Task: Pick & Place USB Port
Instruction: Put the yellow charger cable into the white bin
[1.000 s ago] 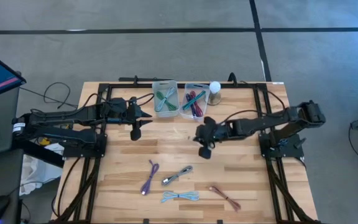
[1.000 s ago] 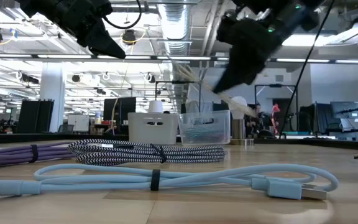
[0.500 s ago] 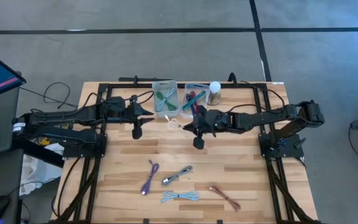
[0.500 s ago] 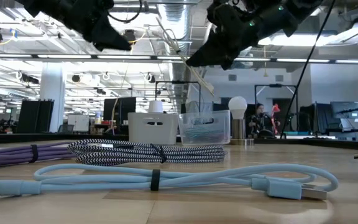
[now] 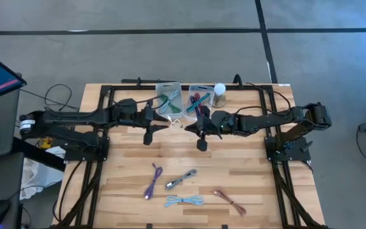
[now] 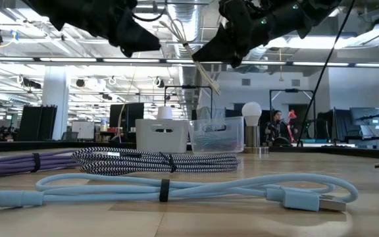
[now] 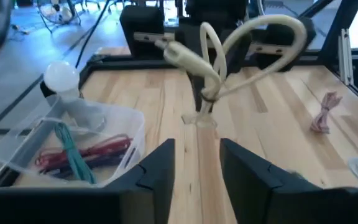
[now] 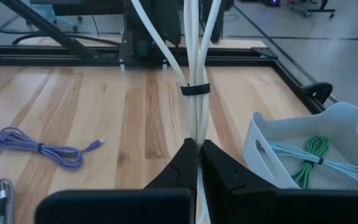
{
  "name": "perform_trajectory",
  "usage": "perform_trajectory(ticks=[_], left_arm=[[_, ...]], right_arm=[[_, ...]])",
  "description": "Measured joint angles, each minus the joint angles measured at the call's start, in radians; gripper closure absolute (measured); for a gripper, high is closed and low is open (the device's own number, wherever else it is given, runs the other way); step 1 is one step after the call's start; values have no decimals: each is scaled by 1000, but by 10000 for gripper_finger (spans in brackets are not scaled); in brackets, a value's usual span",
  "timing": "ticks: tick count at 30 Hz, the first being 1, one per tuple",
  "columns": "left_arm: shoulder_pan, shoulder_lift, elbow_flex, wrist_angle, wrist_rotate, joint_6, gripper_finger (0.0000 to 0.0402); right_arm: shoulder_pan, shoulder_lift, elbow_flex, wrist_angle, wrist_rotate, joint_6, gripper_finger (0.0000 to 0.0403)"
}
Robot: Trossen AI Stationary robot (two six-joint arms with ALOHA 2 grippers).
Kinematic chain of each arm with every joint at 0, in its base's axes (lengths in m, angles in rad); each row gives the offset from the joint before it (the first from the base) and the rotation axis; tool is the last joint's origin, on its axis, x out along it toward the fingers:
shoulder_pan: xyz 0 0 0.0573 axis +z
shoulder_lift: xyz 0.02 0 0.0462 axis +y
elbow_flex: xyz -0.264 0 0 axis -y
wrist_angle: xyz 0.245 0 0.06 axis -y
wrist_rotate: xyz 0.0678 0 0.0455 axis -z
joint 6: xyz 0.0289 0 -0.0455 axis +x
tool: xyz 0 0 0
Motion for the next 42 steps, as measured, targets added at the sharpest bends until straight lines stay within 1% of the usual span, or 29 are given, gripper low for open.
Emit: perform_trajectory(ticks=[6, 11, 20, 32, 34, 37, 42], left_arm=[[-2, 57, 0, 85, 60, 0, 222], [-2, 64, -1, 99, 68, -3, 202], [-2, 64, -1, 173, 68, -3, 214], [-2, 64, -1, 208, 68, -3, 220], [-2, 64, -1, 216, 68, -3, 222], [-2, 64, -1, 222, 68, -4, 223], [-2, 66, -1, 222, 68, -34, 223]], right_arm=[[-14, 0, 0, 7, 4, 0, 403], [-30, 0, 0, 13, 3, 0, 403], [-39, 1, 0, 31, -28, -14, 403], [-37, 1, 0, 73, -54, -18, 403], [-37, 24, 2, 99, -57, -17, 403], [-37, 71, 10, 131, -93, -16, 403], [-37, 186, 89, 125, -100, -24, 403]])
